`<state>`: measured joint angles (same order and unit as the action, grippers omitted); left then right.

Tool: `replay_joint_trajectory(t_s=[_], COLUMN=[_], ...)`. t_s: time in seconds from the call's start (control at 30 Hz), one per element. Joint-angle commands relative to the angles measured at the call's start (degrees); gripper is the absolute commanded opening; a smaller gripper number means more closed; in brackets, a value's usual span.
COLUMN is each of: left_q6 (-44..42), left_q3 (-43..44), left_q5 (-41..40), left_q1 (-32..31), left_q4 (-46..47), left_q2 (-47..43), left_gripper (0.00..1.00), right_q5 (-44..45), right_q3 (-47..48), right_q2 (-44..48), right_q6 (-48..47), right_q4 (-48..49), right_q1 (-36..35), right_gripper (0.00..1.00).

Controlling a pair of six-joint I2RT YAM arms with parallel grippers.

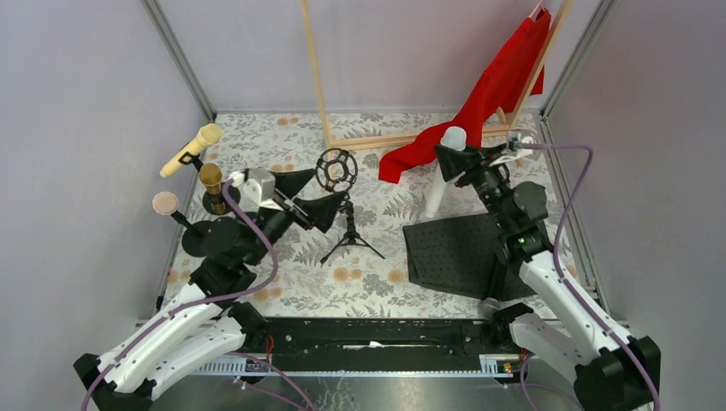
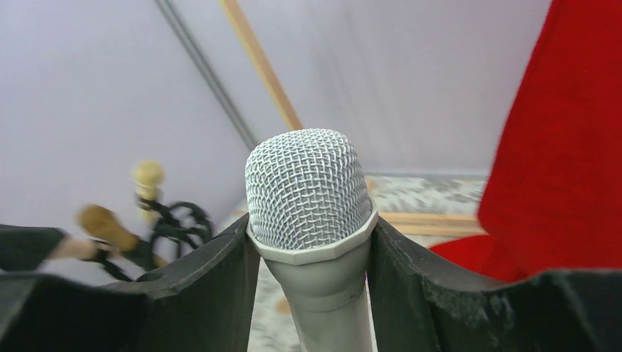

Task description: Attach the microphones to the stand

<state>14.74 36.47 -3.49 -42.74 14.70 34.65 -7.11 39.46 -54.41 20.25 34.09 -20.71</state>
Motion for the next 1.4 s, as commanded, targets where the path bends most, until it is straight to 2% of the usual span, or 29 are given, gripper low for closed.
replay_joint_trajectory(t_s=[0.0, 0.13, 0.3, 0.4, 0.73, 0.97, 1.07, 1.1, 1.2, 1.27, 1.37], left_q6=[-4.85, -5.23, -10.19, -12.1, -13.56, -15.55, -15.67, -15.76, -15.47, -15.11, -14.92], left_q3=[6.64, 8.18, 11.8, 14.28, 15.83, 17.25, 17.91, 17.93, 18.33, 18.46, 18.55], left_q5=[15.49, 18.18, 12.3, 9.7, 11.22, 12.99, 13.99, 14.2, 14.34, 14.38, 13.7], left_q1=[-0.34, -3.96, -14.09, -18.09, -20.14, -20.36, -20.45, -20.45, -20.41, -20.46, -20.45], left_q4=[-0.9, 3.06, 5.48, 7.11, 14.51, 15.6, 15.09, 15.1, 14.61, 14.46, 14.48], left_q2=[6.14, 10.48, 19.02, 23.86, 33.08, 36.43, 37.21, 37.23, 37.47, 37.59, 37.68], left_gripper=[0.99, 0.99, 0.99, 0.99, 0.99, 0.98, 0.92, 0.87, 0.55, 0.41, 0.38], right_q5=[-3.66, -5.98, -6.01, -5.85, -5.44, -7.87, -8.33, -8.38, -8.52, -8.6, -8.95], right_q3=[-3.32, -4.86, -8.3, -9.39, -10.69, -11.75, -11.37, -11.22, -10.99, -10.99, -11.23], right_q2=[4.88, 7.51, 8.09, 8.24, 12.11, 12.11, 12.26, 12.54, 12.94, 13.08, 13.19], right_q6=[20.16, 26.88, 36.56, 39.89, 43.48, 47.87, 47.31, 46.73, 45.11, 44.43, 44.02], right_q4=[12.87, 18.75, 29.8, 32.68, 31.16, 34.79, 34.22, 33.76, 31.68, 30.76, 30.58], right_q1=[0.02, -0.03, -0.03, -0.02, 0.02, -0.03, -0.02, -0.03, -0.01, -0.03, -0.03], right_gripper=[0.0, 0.0, 0.0, 0.0, 0.0, 0.02, 0.02, 0.03, 0.03, 0.04, 0.04])
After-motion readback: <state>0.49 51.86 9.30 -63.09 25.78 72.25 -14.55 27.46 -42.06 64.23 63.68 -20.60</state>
